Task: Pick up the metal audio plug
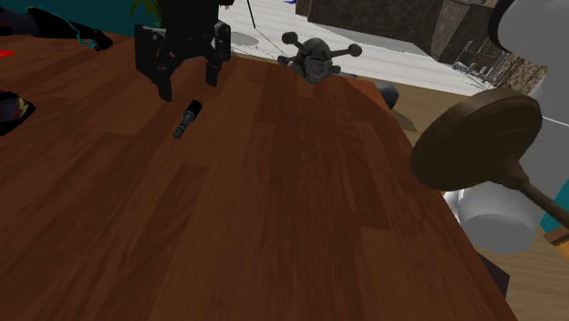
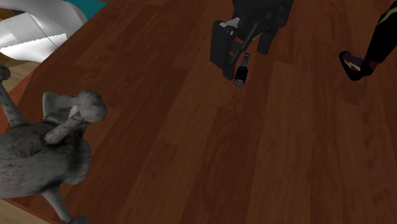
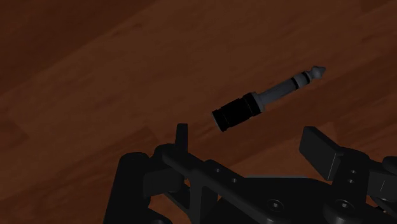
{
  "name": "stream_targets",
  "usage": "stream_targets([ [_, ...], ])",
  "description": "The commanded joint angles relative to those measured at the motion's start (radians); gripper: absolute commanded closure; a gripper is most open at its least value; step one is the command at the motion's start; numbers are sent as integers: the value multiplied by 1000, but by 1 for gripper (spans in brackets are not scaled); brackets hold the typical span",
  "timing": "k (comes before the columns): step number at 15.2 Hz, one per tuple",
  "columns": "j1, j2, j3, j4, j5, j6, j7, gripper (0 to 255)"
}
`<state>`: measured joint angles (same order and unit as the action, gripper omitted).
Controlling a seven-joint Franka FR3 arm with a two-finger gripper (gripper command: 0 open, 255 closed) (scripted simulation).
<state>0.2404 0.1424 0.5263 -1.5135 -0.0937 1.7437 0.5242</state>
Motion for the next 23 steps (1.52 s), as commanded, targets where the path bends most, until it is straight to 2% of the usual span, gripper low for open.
stream_targets([
  [1,1,2,0,-23,-2,26,3,0],
  [4,-36,-1,36,-70,-5,68,6,0],
  [7,-43,-3,41,-94,-5,90,7,0],
  [8,-44,-9,42,-97,-2,89,6,255],
  [16,-45,-23,43,-117,5,95,6,255],
  [23,-48,11,58,1,-14,5,10,255],
])
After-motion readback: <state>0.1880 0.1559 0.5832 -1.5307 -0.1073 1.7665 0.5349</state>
